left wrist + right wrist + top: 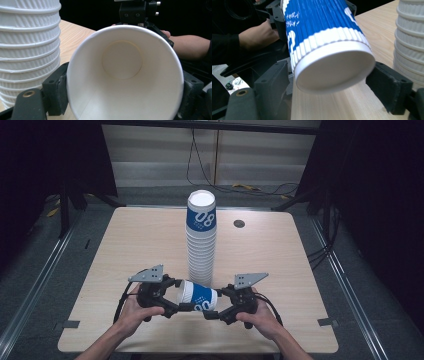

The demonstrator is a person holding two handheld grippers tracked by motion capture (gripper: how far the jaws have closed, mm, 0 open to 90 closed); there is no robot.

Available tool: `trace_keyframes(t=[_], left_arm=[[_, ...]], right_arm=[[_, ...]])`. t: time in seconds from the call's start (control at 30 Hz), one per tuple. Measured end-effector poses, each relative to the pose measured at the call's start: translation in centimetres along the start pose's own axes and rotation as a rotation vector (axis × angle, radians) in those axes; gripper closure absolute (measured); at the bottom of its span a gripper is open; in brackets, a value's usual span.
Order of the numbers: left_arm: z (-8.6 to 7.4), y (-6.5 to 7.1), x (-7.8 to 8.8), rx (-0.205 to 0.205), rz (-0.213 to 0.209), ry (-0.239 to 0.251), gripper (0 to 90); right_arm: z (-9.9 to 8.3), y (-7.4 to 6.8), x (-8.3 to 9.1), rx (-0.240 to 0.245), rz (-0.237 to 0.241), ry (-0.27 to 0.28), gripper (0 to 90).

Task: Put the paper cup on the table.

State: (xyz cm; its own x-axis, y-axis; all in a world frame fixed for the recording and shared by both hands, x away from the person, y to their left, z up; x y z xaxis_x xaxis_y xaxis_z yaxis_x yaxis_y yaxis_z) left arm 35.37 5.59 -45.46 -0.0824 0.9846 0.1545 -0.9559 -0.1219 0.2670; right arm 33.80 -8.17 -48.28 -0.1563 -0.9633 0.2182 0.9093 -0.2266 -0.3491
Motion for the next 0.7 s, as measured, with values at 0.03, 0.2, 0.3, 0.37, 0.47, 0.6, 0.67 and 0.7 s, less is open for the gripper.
trace_keyframes(t=[0.03,0.2,0.3,0.37,0.47,0.6,0.67,0.7], left_arm=[[0.0,0.0,0.1,0.001,0.000,-0.005,18.2],[0.2,-0.1,0.7,-0.008,0.018,-0.022,18.1],[0.4,-0.3,1.1,-0.006,0.035,-0.033,18.1],[0.5,-0.4,1.4,-0.006,0.053,-0.042,18.2],[0.6,-0.6,1.8,0.008,0.065,-0.043,18.2],[0.4,-1.1,2.1,-0.001,0.095,-0.061,18.1],[0.3,-1.3,2.2,-0.001,0.108,-0.076,18.1],[0.2,-1.3,2.3,0.005,0.115,-0.080,18.1]], right_arm=[[0.0,0.1,0.0,0.000,-0.004,0.001,17.8],[0.0,0.5,0.4,0.019,-0.043,-0.025,15.3],[0.1,0.6,0.6,0.038,-0.070,-0.040,15.0],[0.2,0.7,0.8,0.038,-0.086,-0.038,14.3],[0.2,1.1,1.1,0.051,-0.120,-0.048,13.8],[0.3,1.2,1.7,0.078,-0.162,-0.076,13.6],[0.3,1.0,2.0,0.081,-0.169,-0.077,13.8],[0.2,1.0,2.3,0.095,-0.188,-0.087,13.8]])
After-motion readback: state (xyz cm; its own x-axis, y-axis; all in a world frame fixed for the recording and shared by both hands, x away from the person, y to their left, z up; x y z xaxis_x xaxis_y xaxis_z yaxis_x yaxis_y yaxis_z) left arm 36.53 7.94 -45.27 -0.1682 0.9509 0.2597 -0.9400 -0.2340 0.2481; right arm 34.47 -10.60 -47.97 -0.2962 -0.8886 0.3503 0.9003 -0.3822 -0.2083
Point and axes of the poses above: each handheld gripper's, and its own axes: x roughly backward along the jaws, z roughly out of its top, y roughly to its right, the point moved 8 cm from there along -x, roughly forward along the jaws, and after that the axes turned 6 degrees about y, right-handed, at the moved point
